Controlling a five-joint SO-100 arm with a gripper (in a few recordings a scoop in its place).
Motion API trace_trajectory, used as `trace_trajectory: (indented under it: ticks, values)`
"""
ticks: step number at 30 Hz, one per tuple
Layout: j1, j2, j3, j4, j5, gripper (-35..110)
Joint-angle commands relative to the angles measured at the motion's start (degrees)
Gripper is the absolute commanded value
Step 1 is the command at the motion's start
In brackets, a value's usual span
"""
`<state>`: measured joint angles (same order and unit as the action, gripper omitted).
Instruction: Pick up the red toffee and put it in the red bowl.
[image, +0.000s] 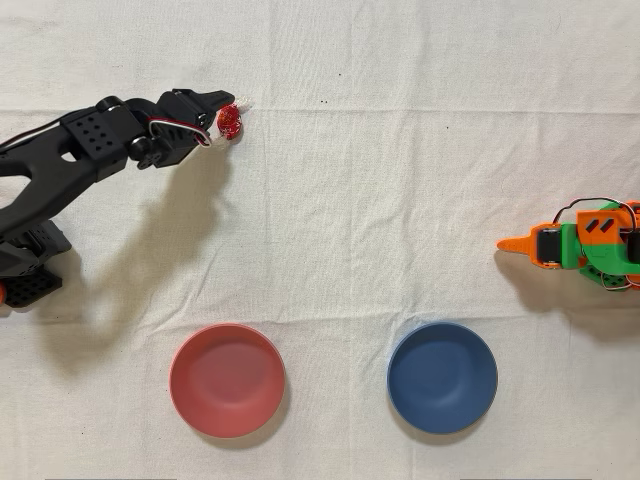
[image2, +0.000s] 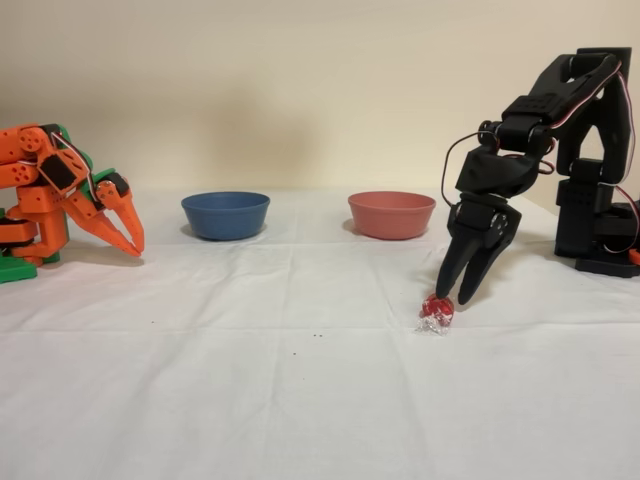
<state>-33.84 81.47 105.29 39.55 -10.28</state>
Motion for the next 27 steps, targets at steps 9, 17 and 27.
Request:
trace_trajectory:
  ticks: [9,17,27]
  values:
    - [-0.8,-2.8,-5.1,-1.4,0.0,29]
    - [-0.3,-4.4,-5.3,-2.5,-0.6,29]
    - [1.6,-5.7,-7.0,-2.4,-2.5,30]
